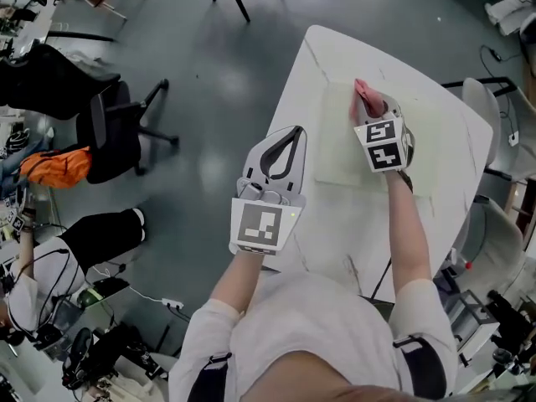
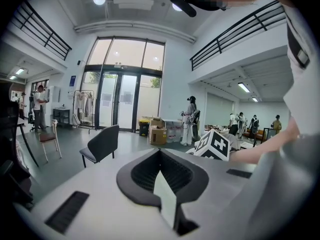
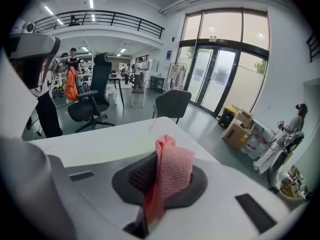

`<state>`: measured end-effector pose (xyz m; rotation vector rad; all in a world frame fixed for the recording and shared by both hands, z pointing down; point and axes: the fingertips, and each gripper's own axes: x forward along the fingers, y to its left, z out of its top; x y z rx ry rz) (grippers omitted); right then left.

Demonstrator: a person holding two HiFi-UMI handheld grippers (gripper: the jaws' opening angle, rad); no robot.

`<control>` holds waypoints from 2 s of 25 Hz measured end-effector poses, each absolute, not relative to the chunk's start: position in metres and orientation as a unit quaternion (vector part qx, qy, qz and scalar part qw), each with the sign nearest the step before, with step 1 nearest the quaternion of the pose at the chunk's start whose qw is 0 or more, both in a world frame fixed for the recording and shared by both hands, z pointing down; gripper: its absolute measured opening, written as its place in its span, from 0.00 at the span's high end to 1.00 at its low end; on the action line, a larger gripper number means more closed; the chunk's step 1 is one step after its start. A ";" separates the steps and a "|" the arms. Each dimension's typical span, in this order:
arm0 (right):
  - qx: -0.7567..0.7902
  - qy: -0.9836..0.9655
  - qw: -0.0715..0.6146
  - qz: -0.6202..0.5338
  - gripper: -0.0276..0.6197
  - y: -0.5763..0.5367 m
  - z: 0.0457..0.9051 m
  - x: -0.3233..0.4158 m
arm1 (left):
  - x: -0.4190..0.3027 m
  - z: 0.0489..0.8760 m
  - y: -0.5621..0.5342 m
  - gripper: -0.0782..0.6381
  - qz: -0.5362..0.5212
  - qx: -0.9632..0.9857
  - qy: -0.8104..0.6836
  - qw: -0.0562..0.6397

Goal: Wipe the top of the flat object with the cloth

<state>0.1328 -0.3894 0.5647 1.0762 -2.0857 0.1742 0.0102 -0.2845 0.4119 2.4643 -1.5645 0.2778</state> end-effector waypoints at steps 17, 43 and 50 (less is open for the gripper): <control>0.497 -0.773 0.381 0.103 0.91 -0.383 0.569 0.279 | 0.073 0.417 -0.273 0.87 0.119 0.844 -0.512 0.104; 0.534 -0.727 0.414 0.120 0.91 -0.335 0.570 0.372 | 0.102 0.404 -0.259 0.87 0.119 0.848 -0.509 0.092; 0.528 -0.734 0.409 0.124 0.91 -0.335 0.569 0.343 | 0.087 0.401 -0.252 0.87 0.114 0.843 -0.517 0.092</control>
